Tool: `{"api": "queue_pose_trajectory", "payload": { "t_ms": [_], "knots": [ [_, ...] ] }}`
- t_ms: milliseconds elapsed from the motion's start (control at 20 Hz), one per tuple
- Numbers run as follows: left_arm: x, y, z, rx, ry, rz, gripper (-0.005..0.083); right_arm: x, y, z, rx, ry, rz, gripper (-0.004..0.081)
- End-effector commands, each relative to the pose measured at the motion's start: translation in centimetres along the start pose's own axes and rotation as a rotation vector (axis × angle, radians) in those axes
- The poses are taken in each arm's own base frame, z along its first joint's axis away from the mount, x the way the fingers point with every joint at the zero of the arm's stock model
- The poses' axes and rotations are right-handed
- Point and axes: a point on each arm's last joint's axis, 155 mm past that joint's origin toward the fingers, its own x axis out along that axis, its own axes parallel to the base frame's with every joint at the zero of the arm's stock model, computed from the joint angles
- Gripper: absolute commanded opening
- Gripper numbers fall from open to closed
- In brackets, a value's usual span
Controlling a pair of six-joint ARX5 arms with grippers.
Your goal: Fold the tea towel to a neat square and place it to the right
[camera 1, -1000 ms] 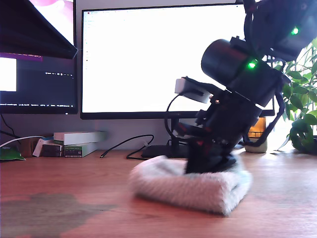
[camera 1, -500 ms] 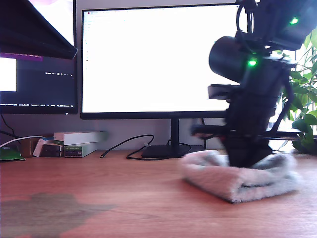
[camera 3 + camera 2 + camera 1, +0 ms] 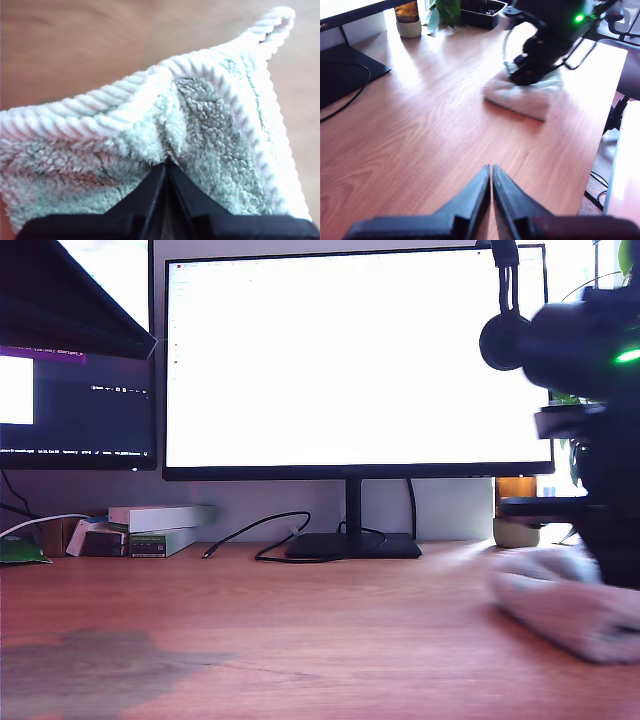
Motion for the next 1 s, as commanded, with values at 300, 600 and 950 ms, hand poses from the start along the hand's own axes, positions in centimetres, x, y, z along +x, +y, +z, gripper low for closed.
{"api": "queue_pose_trajectory", "payload": {
  "t_ms": [300, 600, 950],
  "knots": [
    [0.1, -0.2, -0.2, 0.003, 0.002, -0.014, -0.0023, 0.6, -3.6, -6.8, -0.006, 0.149, -0.080, -0.0012],
    [0.1, -0.3, -0.2, 0.003, 0.001, -0.017, -0.0023, 0.1, -2.1, -3.0, 0.011, -0.009, -0.011, -0.0012],
    [0.1, -0.3, -0.1, 0.006, -0.004, -0.016, -0.0023, -3.0, -1.3, 0.3, 0.013, -0.133, 0.048, -0.0012]
  ]
}}
